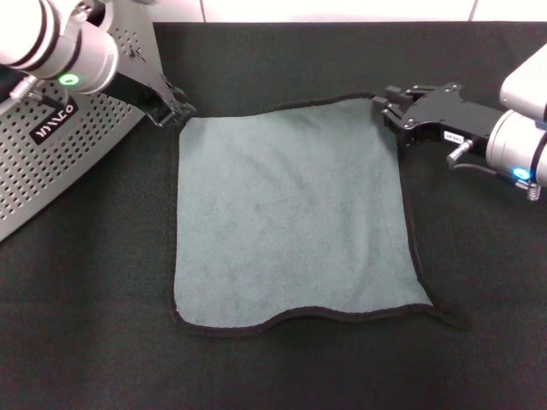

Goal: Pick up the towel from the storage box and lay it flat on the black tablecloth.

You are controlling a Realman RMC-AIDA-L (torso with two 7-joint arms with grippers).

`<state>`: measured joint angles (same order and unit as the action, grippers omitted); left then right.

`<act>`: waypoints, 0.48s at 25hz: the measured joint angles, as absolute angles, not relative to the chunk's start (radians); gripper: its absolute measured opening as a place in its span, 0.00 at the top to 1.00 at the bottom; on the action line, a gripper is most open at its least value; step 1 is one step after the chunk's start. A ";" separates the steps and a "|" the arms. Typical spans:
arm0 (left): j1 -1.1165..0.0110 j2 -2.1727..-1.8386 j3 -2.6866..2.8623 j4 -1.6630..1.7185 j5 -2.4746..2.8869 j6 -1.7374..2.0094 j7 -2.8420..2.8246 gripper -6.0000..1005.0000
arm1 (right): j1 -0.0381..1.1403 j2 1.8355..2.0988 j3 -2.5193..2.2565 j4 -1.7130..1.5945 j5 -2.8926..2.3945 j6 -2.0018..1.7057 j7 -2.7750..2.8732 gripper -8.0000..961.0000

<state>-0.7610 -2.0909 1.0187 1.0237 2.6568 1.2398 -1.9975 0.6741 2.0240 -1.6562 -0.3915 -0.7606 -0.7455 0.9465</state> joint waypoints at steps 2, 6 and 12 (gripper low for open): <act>-0.738 -2.092 1.028 1.056 2.648 1.240 -1.997 0.94 | 0.667 2.023 -1.648 -0.401 -0.759 -0.745 0.946 0.85; -0.715 -2.092 1.035 1.095 2.619 1.253 -1.994 0.83 | 0.635 2.016 -1.639 -0.439 -0.759 -0.744 0.947 0.74; -0.639 -2.085 1.028 1.205 2.382 1.420 -1.924 0.49 | 0.536 2.000 -1.643 -0.537 -0.778 -0.868 0.949 0.45</act>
<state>-0.6390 -2.0849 1.0283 1.2055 2.3816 1.4195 -1.9243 0.5355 2.0005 -1.6428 -0.5366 -0.7783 -0.8676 0.9490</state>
